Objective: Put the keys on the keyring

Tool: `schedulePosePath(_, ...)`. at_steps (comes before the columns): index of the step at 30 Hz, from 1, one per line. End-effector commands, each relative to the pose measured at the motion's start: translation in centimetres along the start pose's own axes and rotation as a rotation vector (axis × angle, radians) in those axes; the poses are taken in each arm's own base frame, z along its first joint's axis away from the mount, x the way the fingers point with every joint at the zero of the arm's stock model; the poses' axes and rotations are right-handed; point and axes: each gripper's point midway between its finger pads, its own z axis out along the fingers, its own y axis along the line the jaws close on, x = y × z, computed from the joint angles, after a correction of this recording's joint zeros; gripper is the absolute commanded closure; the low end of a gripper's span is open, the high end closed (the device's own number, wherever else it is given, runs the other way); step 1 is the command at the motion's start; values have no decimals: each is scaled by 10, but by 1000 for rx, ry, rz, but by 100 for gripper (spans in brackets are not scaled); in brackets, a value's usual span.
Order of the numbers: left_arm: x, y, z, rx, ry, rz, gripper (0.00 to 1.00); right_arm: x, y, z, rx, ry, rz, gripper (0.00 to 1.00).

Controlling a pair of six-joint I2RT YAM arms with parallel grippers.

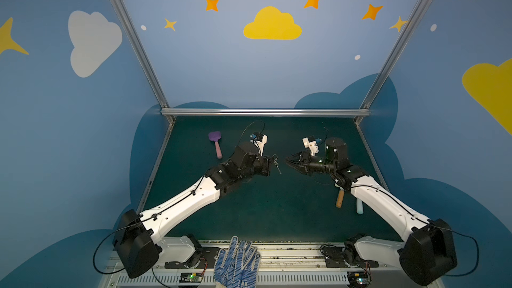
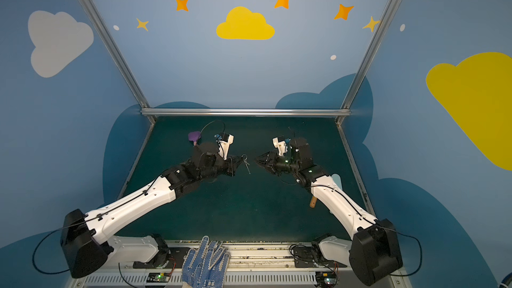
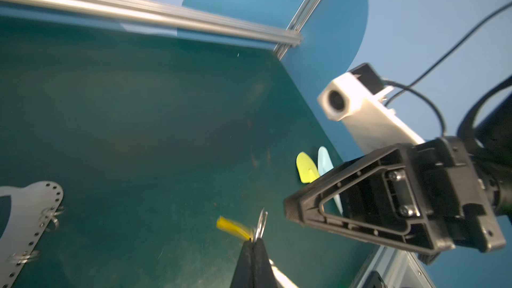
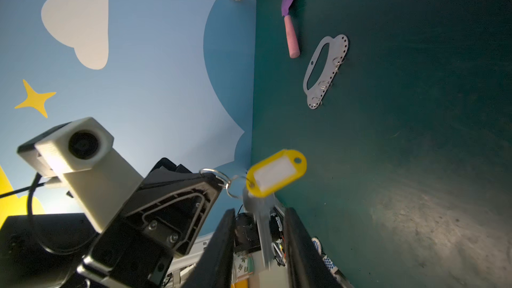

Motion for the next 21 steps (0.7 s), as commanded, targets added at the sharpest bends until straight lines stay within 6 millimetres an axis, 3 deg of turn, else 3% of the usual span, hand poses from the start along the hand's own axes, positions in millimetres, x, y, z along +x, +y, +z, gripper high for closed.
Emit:
schedulePosePath(1, 20, 9, 1, -10, 160, 8, 96, 1, 1, -9, -7, -18, -140, 71)
schedulePosePath(7, 30, -11, -6, 107, 275, 40, 96, 10, 28, -10, -166, 15, -310, 64)
schedulePosePath(11, 31, -25, -12, 187, 286, 47, 96, 14, 37, -6, -236, 49, -357, 66)
schedulePosePath(16, 29, -36, -19, 247, 275, 48, 96, 20, 44, -2, -294, 88, -376, 69)
schedulePosePath(21, 25, -35, -23, 254, 249, 39, 96, 27, 39, -1, -291, 105, -379, 64)
